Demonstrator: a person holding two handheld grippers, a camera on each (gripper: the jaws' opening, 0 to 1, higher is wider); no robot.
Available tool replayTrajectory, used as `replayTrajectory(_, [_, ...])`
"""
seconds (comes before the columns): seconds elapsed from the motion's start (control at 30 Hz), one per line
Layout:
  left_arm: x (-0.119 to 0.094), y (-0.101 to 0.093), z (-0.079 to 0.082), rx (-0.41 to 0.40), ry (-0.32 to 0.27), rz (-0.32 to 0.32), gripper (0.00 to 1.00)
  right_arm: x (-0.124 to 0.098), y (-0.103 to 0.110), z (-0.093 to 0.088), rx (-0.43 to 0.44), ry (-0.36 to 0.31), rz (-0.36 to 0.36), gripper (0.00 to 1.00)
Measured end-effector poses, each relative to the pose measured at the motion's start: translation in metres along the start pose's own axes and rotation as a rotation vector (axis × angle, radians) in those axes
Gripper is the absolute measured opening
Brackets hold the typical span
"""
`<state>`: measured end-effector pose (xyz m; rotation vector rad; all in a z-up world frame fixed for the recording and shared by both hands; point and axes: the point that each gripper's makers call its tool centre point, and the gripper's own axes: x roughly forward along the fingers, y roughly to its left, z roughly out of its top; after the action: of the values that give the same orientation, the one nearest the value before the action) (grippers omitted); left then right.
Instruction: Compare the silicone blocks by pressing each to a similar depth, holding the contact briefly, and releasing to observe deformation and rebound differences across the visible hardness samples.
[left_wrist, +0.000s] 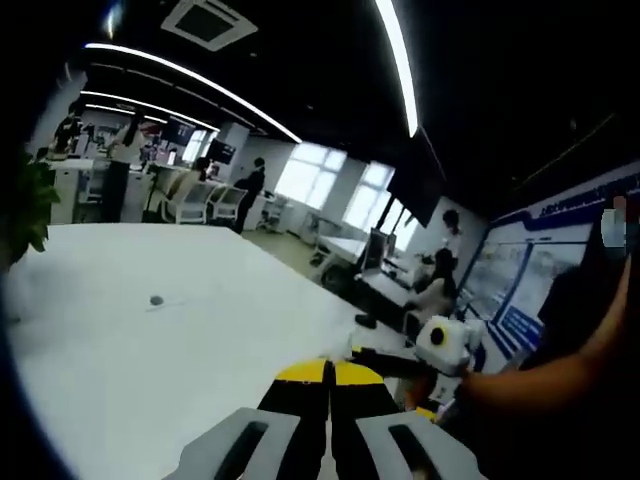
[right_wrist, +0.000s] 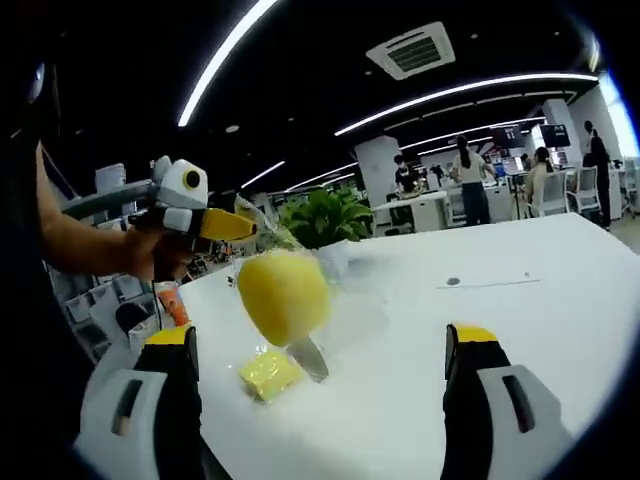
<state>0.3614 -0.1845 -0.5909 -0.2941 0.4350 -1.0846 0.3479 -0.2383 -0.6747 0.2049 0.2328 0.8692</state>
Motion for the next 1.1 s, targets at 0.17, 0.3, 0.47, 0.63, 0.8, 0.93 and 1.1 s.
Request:
replayTrajectory(0.17, [-0.001, -0.015, 0.009, 0.009, -0.016, -0.035, 0.0, 0.01, 0.011, 0.011, 0.013, -0.049, 0.053, 0.96])
replayTrajectory(0.3, [0.001, -0.015, 0.003, -0.003, -0.006, -0.04, 0.0, 0.019, 0.015, 0.015, 0.046, -0.08, 0.082, 0.89])
replayTrajectory(0.47, [-0.002, -0.019, -0.001, 0.0, 0.002, -0.04, 0.0, 0.029, 0.026, 0.017, 0.028, -0.08, 0.124, 0.78])
replayTrajectory(0.63, [-0.01, -0.018, 0.008, -0.036, -0.044, -0.056, 0.0, 0.03, 0.032, 0.02, 0.023, -0.088, 0.151, 0.61])
replayTrajectory(0.8, [-0.018, -0.025, 0.018, -0.056, -0.072, -0.091, 0.0, 0.031, 0.039, 0.026, 0.047, -0.109, 0.185, 0.5])
replayTrajectory(0.93, [-0.024, -0.026, 0.022, -0.062, -0.094, -0.093, 0.0, 0.028, 0.047, 0.036, 0.093, -0.146, 0.238, 0.4])
replayTrajectory(1.1, [-0.031, -0.02, 0.022, -0.041, -0.105, -0.076, 0.0, 0.029, 0.055, 0.038, 0.137, -0.128, 0.274, 0.28])
